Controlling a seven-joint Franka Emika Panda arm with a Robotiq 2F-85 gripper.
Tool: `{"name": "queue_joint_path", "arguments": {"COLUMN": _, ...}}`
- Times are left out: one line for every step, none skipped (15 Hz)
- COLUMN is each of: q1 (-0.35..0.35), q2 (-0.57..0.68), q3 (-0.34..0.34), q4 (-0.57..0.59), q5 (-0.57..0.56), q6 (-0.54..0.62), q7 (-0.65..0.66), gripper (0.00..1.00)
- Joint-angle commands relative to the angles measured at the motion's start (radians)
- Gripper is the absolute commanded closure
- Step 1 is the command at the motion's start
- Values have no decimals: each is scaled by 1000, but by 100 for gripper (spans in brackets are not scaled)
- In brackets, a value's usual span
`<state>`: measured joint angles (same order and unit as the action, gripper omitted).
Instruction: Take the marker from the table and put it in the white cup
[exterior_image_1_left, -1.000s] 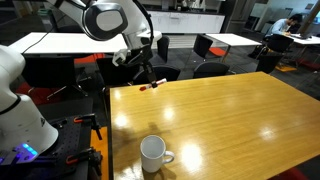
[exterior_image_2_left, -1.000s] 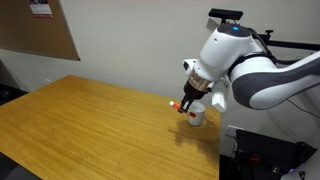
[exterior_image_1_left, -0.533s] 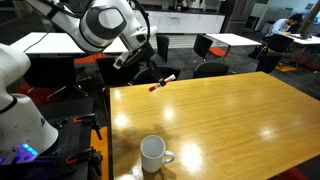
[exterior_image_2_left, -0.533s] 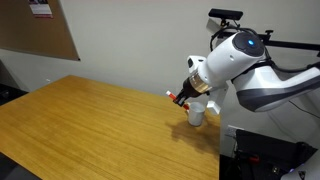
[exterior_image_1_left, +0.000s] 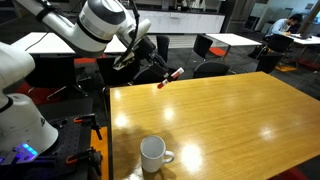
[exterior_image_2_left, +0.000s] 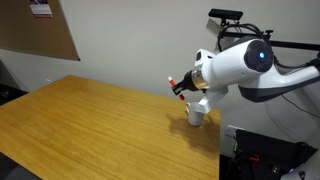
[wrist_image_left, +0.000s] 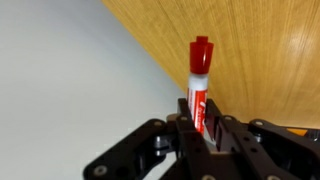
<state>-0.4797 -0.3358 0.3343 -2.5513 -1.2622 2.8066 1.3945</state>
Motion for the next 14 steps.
{"name": "queue_joint_path", "arguments": {"q1": -83, "q2": -34, "q3": 95, "q4": 31, "q5": -147, "q6": -63, "q7": 274, "gripper": 95}}
{"name": "queue_joint_path", "arguments": {"q1": -98, "q2": -34, "q3": 115, "q4": 40, "q5": -193, "q6": -84, "q7": 352, "gripper": 95}}
{"name": "queue_joint_path", "arguments": {"q1": -107, "q2": -31, "q3": 134, "q4": 48, "q5": -238, "q6": -117, "q7": 431, "gripper": 95}}
{"name": "queue_joint_path", "arguments": {"q1": -112, "q2": -26, "q3": 152, "q4": 54, "q5": -284, "q6": -155, "q7": 510, "gripper": 95}}
{"name": "queue_joint_path", "arguments": {"q1": -116, "q2": -15, "q3": 168, "q4": 61, "q5": -333, "q6": -200, "q7": 591, "gripper": 95}}
{"name": "queue_joint_path", "arguments": {"q1": -117, "q2": -3, "q3": 183, "q4": 65, "q5": -381, "q6": -253, "q7": 670, "gripper": 95}}
{"name": "queue_joint_path", "arguments": {"q1": -117, "q2": 15, "q3": 199, "q4": 67, "q5": -430, "q6": -316, "q7": 750, "gripper": 95}}
{"name": "queue_joint_path", "arguments": {"q1": -119, "q2": 37, "q3": 215, "q4": 65, "q5": -479, "q6": -387, "q7": 830, "gripper": 95}}
{"name": "queue_joint_path", "arguments": {"q1": -122, "q2": 58, "q3": 233, "q4": 62, "q5": -514, "q6": -463, "q7": 896, "gripper": 95}}
{"name": "queue_joint_path", "arguments": {"q1": -125, "q2": 83, "q3": 245, "q4": 63, "q5": -530, "q6": -542, "q7": 944, "gripper": 95}}
{"name": "queue_joint_path", "arguments": {"q1": -128, "q2": 112, "q3": 255, "q4": 64, "q5": -538, "q6": -620, "q7": 986, "gripper": 95}}
{"name": "queue_joint_path", "arguments": {"q1": -128, "q2": 139, "q3": 261, "q4": 67, "q5": -537, "q6": -687, "q7": 1013, "gripper": 95}}
{"name": "queue_joint_path", "arguments": {"q1": -127, "q2": 169, "q3": 264, "q4": 72, "q5": -529, "q6": -743, "q7": 1029, "gripper": 95}}
{"name": "queue_joint_path", "arguments": {"q1": 94, "q2": 226, "q3": 58, "q4": 75, "q5": -542, "q6": -837, "q7": 1025, "gripper": 95}}
